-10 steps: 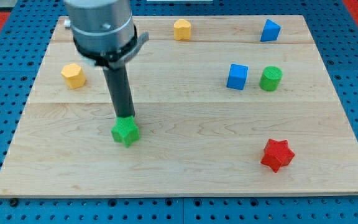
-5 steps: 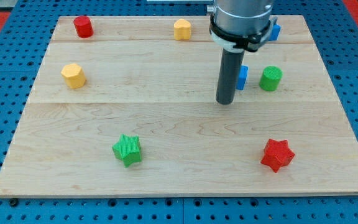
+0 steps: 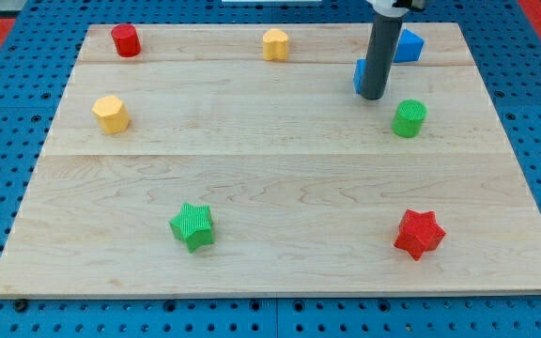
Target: Move the blue cube towards the bottom left of the board
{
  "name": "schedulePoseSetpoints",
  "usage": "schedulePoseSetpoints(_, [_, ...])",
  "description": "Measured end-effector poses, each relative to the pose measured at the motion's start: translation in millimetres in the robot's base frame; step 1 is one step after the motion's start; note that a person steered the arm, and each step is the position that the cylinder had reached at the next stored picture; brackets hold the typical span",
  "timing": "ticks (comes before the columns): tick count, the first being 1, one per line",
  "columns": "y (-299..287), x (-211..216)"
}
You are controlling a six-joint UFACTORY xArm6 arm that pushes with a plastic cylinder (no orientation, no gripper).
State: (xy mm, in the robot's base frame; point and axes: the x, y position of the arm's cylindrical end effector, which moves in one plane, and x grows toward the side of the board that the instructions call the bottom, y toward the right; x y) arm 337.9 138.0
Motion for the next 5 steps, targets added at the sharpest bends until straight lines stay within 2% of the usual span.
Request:
schedulePoseSetpoints(1, [53,-5])
schedulePoseSetpoints(2, [69,-31])
schedulePoseSetpoints(4, [-150,-19])
schedulePoseSetpoints(5, [-126,-53])
